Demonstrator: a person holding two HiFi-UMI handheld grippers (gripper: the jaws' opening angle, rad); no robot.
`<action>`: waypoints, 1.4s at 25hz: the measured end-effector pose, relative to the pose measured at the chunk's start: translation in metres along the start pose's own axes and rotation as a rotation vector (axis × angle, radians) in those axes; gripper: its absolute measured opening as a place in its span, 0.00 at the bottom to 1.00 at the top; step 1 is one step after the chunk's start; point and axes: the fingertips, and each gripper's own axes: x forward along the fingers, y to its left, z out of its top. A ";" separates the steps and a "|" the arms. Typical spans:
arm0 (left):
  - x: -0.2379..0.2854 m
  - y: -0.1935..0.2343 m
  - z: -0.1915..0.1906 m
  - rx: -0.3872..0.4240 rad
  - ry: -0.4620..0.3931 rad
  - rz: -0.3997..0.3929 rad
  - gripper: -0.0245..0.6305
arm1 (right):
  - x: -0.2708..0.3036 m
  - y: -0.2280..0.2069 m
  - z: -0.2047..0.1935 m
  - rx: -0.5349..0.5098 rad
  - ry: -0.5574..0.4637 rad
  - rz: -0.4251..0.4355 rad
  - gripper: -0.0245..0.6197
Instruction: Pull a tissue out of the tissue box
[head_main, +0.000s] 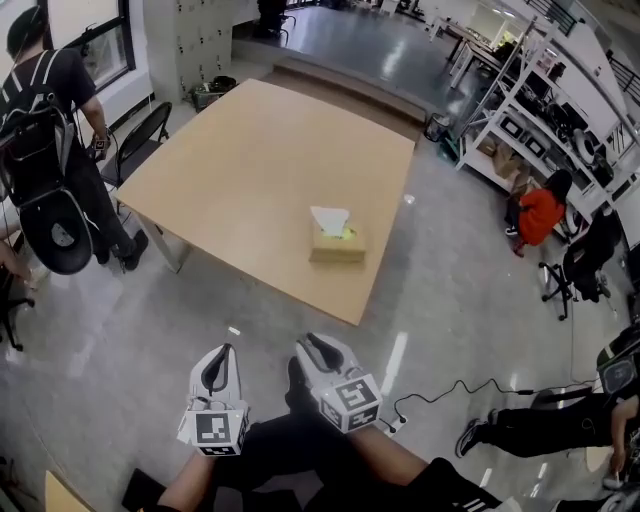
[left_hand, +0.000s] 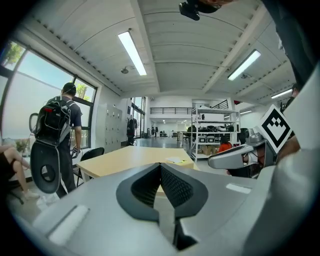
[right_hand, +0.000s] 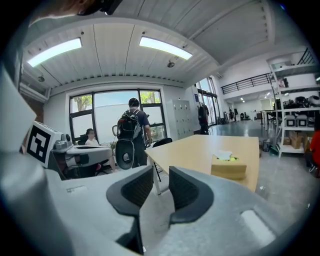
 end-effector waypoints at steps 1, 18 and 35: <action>0.013 -0.001 0.004 0.011 0.005 0.005 0.07 | 0.007 -0.013 0.004 0.002 -0.001 -0.004 0.16; 0.178 -0.023 0.042 0.082 0.058 0.093 0.07 | 0.128 -0.234 0.017 -0.014 0.155 -0.088 0.23; 0.280 -0.005 0.051 0.100 0.062 -0.121 0.08 | 0.203 -0.300 -0.014 0.002 0.487 -0.253 0.26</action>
